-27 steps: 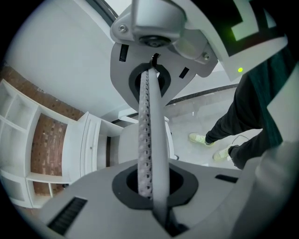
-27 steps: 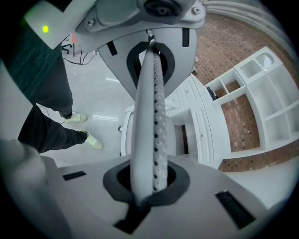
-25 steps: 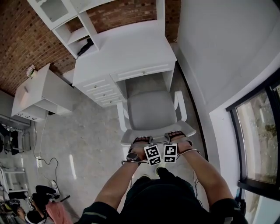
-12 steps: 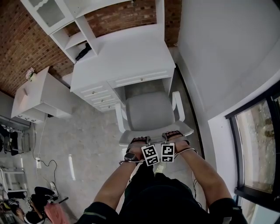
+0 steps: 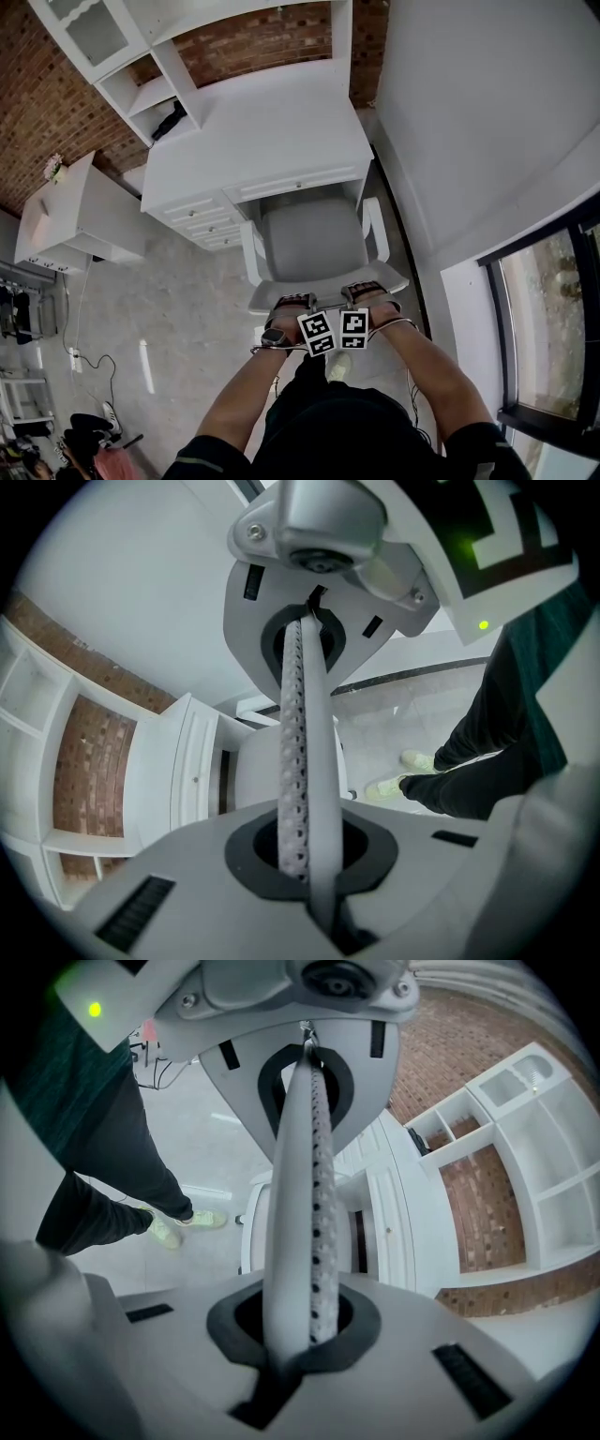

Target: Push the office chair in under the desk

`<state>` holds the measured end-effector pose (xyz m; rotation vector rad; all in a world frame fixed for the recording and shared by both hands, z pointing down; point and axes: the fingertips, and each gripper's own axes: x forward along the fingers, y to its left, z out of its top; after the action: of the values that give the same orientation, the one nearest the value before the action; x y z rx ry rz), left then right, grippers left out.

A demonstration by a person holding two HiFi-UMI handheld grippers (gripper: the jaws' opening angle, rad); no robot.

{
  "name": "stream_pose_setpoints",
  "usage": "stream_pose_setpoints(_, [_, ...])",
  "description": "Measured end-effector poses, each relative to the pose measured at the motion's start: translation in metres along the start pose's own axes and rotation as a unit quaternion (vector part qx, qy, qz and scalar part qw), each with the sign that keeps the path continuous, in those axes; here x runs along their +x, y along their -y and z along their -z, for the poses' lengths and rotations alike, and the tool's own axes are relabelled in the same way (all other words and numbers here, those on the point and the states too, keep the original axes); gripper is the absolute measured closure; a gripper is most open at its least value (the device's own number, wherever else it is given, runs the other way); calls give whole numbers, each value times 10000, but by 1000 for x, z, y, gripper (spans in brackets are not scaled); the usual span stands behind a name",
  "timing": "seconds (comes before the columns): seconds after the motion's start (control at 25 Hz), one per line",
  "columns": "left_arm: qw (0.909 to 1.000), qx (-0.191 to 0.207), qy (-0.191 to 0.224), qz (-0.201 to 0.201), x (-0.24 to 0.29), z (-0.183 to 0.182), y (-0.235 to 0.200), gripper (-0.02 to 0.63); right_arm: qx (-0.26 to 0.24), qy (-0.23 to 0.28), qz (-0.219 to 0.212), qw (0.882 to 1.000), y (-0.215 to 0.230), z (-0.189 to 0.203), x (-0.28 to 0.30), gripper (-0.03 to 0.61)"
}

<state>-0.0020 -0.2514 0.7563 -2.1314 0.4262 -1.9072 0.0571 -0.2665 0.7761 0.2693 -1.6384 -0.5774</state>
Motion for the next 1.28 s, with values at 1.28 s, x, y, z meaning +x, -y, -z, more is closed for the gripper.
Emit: stream_pose_setpoints(1.28, [9998,116,-79,-117,38,22,-92,606,-145,100,48,9998,82,-1,51,571])
